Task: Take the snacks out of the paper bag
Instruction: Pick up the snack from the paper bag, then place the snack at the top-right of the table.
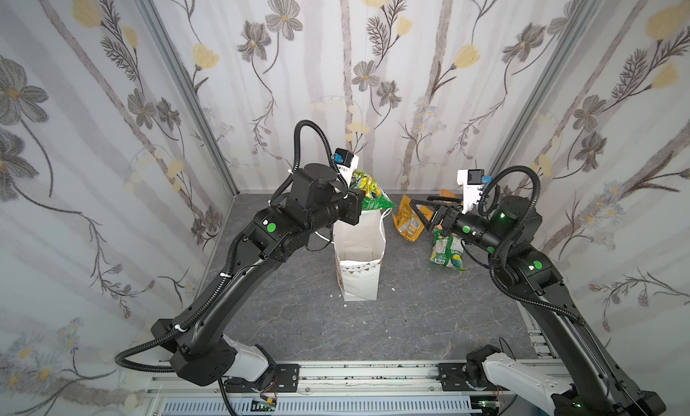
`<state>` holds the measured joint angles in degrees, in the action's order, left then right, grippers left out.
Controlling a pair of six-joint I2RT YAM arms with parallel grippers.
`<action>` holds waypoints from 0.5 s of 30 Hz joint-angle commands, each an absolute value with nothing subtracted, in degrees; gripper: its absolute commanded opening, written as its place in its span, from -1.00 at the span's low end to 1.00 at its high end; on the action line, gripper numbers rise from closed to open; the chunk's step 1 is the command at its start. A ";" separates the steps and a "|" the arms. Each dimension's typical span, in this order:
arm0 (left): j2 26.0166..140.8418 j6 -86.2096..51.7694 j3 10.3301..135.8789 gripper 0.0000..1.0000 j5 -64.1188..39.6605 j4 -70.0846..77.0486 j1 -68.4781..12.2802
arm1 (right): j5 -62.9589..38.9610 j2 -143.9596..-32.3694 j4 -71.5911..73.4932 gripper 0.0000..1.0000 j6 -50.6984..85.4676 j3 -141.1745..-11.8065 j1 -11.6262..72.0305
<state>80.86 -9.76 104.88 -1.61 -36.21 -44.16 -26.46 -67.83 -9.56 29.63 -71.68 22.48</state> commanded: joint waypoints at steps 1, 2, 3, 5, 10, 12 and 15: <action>78.85 -10.66 102.64 -1.00 -6.50 -25.94 -44.30 | -29.30 -68.60 -4.89 0.99 32.14 -71.65 22.75; 78.37 -10.57 101.71 -1.00 -7.50 -24.16 -44.30 | -30.13 -68.72 -3.94 0.99 33.06 -71.47 22.90; 77.79 -10.55 100.85 -1.00 -8.23 -22.69 -44.37 | -30.75 -68.88 -2.98 0.99 33.84 -71.23 23.08; 76.79 -10.43 98.94 -1.00 -10.00 -19.45 -44.54 | -32.36 -69.16 -0.38 0.99 35.99 -70.39 23.48; 75.02 -9.93 95.19 -1.00 -12.32 -13.03 -44.82 | -35.81 -70.48 5.24 0.99 40.32 -68.98 25.01; 74.88 -9.93 94.75 -1.00 -13.28 -12.11 -44.91 | -37.13 -71.09 7.44 0.97 41.89 -68.99 25.63; 74.98 -10.04 94.53 -1.00 -14.39 -11.50 -45.17 | -38.13 -72.09 11.07 0.90 44.32 -68.81 26.56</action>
